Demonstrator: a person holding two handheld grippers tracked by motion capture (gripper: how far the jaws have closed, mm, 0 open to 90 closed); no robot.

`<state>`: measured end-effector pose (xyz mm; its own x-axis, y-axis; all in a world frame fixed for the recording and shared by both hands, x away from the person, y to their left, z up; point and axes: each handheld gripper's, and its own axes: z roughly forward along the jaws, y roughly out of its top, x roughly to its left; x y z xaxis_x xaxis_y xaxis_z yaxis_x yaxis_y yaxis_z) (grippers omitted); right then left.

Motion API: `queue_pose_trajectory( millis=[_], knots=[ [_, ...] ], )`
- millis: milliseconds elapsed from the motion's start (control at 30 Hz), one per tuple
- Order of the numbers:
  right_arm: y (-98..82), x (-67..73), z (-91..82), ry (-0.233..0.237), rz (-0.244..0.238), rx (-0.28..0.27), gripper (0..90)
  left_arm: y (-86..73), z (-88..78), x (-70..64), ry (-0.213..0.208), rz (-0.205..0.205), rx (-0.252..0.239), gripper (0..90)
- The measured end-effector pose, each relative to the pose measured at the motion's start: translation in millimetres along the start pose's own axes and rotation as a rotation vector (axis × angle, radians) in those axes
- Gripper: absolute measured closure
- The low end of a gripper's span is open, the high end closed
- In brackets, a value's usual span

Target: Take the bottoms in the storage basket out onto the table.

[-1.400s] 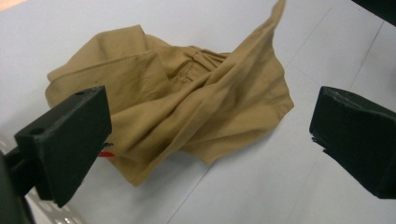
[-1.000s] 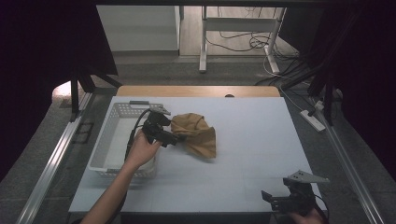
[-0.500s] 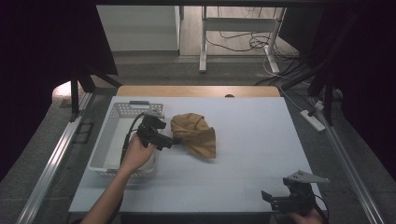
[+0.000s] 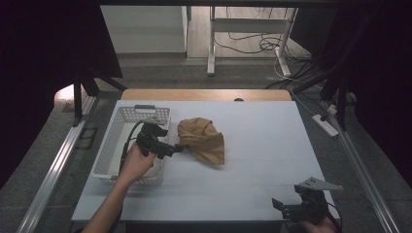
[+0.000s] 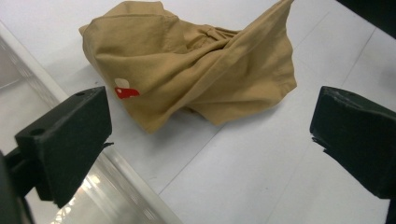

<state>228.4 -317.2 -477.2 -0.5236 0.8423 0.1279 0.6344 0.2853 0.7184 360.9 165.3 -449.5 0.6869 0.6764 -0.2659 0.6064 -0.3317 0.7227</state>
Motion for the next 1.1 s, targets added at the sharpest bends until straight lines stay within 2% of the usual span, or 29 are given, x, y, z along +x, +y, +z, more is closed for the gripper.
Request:
queue_pose_trajectory(
  millis=[233,867,1100],
  knots=[
    [-0.1,0.2,-0.2,0.001,0.000,-0.002,0.0,-6.4,-5.2,-1.4,0.015,0.008,0.006,0.0],
    [-0.1,0.2,-0.5,0.005,0.000,-0.004,0.0,-22.1,-23.3,-1.3,0.017,-0.022,-0.013,0.7],
    [-0.1,0.2,-0.6,0.007,-0.002,-0.004,0.0,-28.4,-26.9,-2.1,0.032,-0.029,-0.002,1.1]
  ],
)
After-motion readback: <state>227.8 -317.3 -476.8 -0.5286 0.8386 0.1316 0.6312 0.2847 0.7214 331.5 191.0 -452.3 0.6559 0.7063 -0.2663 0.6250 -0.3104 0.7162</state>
